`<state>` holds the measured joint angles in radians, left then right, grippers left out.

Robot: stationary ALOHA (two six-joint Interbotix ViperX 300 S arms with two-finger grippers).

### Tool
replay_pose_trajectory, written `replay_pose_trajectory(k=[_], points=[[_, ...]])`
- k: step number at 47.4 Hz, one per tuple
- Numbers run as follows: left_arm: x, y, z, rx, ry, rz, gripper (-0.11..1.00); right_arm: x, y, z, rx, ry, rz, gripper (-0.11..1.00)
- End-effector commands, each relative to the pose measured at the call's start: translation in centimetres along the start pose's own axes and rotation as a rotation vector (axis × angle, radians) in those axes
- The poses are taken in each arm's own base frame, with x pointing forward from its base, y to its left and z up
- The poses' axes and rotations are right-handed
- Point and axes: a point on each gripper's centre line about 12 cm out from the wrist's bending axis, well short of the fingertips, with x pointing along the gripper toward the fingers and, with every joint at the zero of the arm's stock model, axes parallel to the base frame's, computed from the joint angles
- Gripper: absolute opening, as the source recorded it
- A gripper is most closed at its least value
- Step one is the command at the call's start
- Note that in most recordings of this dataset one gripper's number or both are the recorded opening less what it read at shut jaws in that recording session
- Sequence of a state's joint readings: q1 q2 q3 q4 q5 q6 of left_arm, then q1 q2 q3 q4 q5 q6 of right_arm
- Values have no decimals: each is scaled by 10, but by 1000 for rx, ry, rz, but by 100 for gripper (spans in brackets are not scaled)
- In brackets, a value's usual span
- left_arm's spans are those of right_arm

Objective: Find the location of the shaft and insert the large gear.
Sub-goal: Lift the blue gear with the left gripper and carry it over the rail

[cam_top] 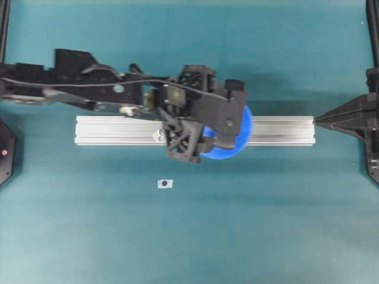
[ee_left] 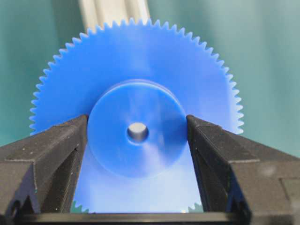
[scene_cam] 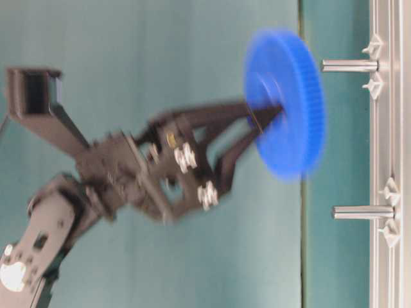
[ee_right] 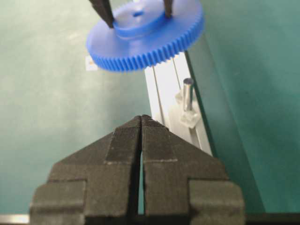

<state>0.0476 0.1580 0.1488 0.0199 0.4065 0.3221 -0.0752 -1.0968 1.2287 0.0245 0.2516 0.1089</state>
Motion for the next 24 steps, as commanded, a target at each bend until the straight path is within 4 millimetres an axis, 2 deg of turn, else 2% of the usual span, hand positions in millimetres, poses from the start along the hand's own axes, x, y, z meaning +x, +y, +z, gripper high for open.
replay_pose_trajectory(k=[1,7,24], points=[[-4,9,20,3,-62,26,71,0,0,4,7,-16,-2,0],[10,14,18,-1,-50,29,71,-3,0,4,8,-30,-1,0],[32,21,12,37,-24,35,71,-9,-4,6,13,-61,-17,0]])
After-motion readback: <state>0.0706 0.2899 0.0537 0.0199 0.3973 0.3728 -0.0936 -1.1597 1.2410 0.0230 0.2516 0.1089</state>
